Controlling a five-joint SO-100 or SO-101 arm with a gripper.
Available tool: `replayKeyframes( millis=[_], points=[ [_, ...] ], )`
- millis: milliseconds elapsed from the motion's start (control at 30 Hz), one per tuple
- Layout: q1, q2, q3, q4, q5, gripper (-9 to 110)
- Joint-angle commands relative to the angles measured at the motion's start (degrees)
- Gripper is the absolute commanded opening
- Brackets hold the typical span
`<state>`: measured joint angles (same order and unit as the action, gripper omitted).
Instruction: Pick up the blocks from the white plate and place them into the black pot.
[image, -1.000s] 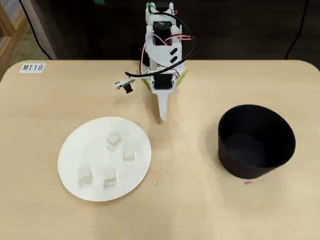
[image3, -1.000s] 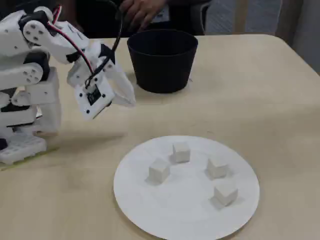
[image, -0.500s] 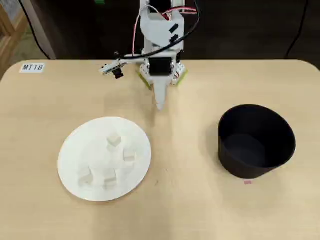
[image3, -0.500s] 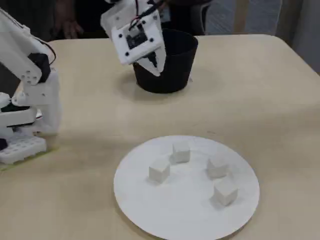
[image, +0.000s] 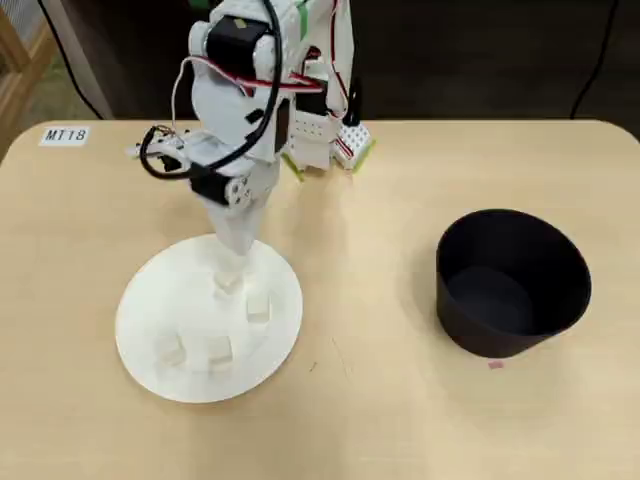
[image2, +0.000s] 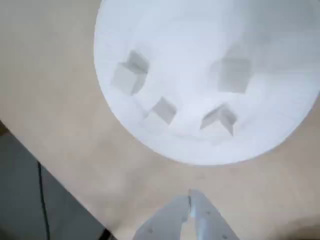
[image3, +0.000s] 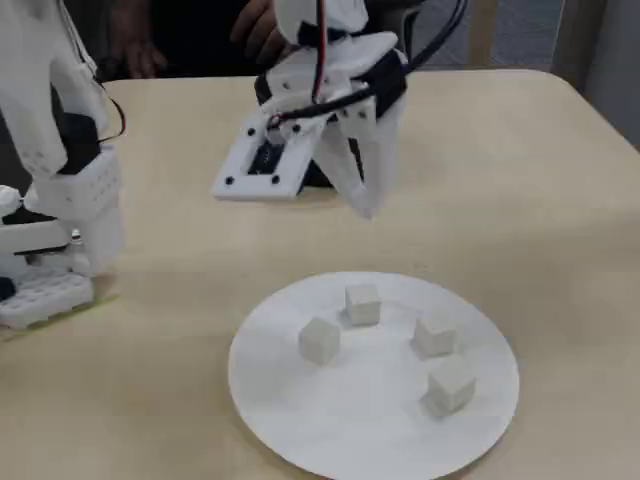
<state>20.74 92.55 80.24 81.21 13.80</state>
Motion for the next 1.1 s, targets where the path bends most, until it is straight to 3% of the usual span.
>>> replayKeyframes(
  millis=[0,500,533,633,733,1067],
  points=[
    [2.29,-6.68,-10.11,2.64,0.97,-2],
    [8.26,-24.96,-23.91,2.46,7.03,-2],
    [8.26,-26.1,-25.14,3.08,6.86,-1],
    [7.91,-30.15,-29.79,6.42,5.71,18],
    [7.56,-33.13,-33.4,7.73,4.22,26],
    [6.5,-40.78,-41.13,8.44,6.06,28]
  ],
)
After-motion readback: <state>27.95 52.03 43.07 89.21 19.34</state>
